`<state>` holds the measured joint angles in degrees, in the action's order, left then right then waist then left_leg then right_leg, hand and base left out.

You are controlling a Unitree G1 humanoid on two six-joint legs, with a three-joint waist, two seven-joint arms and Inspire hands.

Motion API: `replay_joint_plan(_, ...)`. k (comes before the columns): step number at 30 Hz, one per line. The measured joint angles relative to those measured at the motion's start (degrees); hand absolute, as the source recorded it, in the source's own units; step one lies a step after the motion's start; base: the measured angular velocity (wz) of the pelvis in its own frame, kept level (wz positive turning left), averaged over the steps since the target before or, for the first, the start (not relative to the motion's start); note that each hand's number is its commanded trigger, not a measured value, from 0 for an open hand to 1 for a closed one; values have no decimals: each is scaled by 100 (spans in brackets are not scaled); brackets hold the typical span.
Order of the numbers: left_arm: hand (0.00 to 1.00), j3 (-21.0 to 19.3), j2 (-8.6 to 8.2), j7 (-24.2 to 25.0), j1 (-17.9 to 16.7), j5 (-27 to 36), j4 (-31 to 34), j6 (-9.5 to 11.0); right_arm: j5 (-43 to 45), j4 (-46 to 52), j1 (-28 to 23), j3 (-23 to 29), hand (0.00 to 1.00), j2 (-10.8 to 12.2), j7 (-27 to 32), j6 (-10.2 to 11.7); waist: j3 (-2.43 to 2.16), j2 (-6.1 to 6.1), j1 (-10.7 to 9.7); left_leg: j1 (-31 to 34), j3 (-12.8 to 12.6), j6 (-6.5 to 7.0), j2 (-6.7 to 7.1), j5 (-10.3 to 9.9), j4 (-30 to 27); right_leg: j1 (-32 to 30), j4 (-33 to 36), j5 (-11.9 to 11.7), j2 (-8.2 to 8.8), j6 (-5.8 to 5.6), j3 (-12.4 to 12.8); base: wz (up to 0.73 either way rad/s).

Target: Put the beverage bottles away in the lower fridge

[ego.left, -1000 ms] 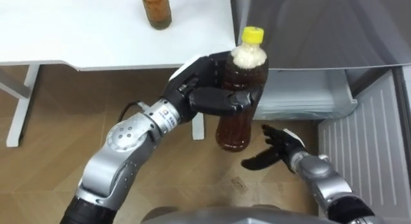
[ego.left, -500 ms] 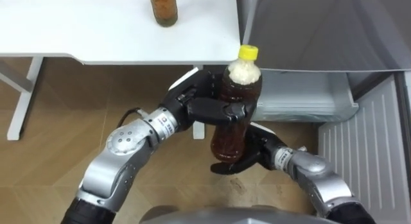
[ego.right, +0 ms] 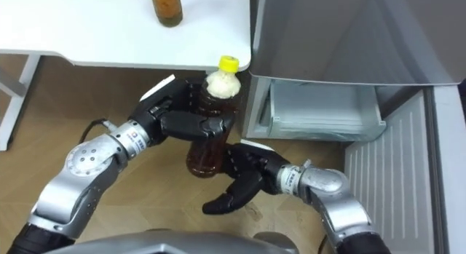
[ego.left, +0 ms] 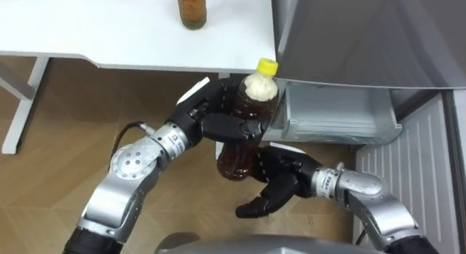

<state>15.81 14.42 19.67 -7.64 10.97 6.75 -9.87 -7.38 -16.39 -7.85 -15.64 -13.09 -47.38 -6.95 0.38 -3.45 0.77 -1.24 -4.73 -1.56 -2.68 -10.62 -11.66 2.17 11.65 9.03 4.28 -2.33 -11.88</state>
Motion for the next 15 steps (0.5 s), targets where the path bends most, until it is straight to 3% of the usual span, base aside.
replay_joint_plan(8, 100, 13, 12, -193, -5, -173, -14, 295, -244, -1, 4, 15, 0, -69, -251, 4, 104, -19, 54, 5, 3, 0, 0, -1, 7, 21, -3, 0, 0, 0, -2, 0)
replay_joint_plan(15, 100, 130, 10, -328, -51, -293, -20, 329, -266, -50, 5, 12, 0, -64, -275, -13, 101, -43, 89, 60, 16, 0, 4, 0, 26, -43, -6, 1, 9, -2, -42, 1)
